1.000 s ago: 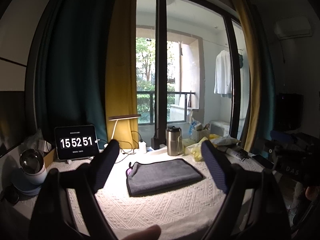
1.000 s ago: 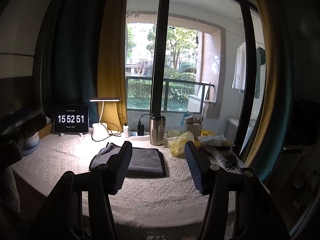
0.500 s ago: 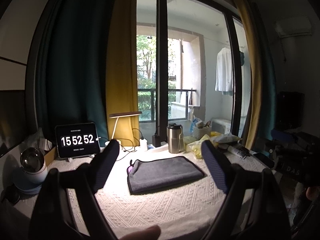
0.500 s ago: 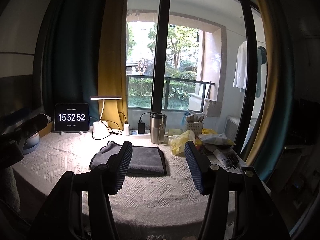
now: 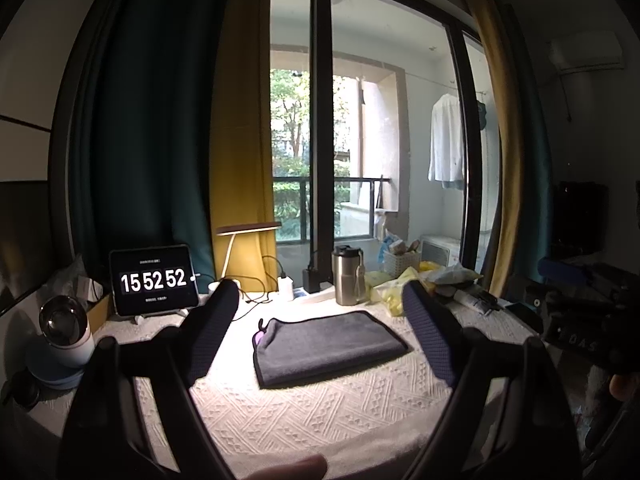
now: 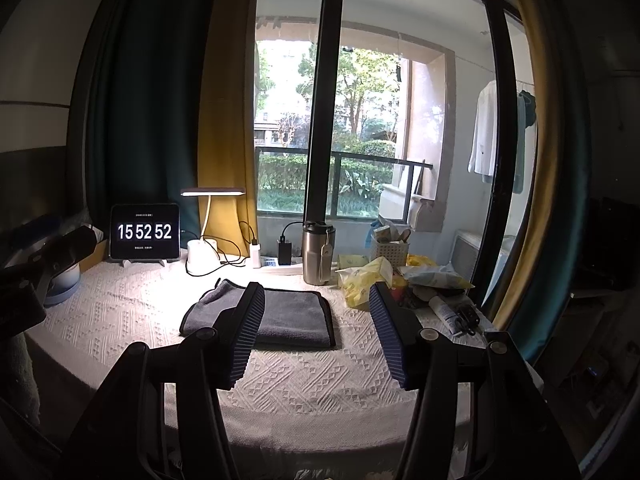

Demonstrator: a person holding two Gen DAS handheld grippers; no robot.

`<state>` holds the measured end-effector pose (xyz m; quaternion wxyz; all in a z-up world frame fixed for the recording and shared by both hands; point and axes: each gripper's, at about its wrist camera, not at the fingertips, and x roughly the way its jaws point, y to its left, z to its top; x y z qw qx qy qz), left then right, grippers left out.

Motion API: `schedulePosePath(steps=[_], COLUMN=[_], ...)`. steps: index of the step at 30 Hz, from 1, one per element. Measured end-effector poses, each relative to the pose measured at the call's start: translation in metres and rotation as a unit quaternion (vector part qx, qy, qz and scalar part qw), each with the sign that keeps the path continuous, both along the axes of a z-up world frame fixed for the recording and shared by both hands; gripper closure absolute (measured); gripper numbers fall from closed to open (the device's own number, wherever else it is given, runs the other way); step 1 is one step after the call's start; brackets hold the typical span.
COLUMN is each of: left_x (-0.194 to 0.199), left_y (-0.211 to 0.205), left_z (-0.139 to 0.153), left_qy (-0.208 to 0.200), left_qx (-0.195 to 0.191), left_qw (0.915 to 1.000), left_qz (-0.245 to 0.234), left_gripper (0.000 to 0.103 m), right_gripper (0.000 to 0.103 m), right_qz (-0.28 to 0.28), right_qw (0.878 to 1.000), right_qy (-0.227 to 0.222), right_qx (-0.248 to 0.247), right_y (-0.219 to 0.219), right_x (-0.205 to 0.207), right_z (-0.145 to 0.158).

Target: Fold towel

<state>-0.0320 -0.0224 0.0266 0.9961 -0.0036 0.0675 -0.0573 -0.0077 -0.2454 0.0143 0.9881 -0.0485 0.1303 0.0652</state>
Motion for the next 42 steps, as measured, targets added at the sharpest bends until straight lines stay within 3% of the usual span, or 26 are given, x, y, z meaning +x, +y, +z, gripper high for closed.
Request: schedulePosePath(steps=[42], left_x=[0.0011], left_y=[0.0074], left_z=[-0.0042], left_qy=[0.006], left_qx=[-0.004], left_qw=[1.0], left_qz=[0.0], left_gripper=[0.018], right_gripper=[0.045], right_qz=[0.008], right_qw=[1.0], right_qy=[0.008], right_qx=[-0.004], right_y=[0.0084], right_x=[0.0066], right_z=[-0.0062])
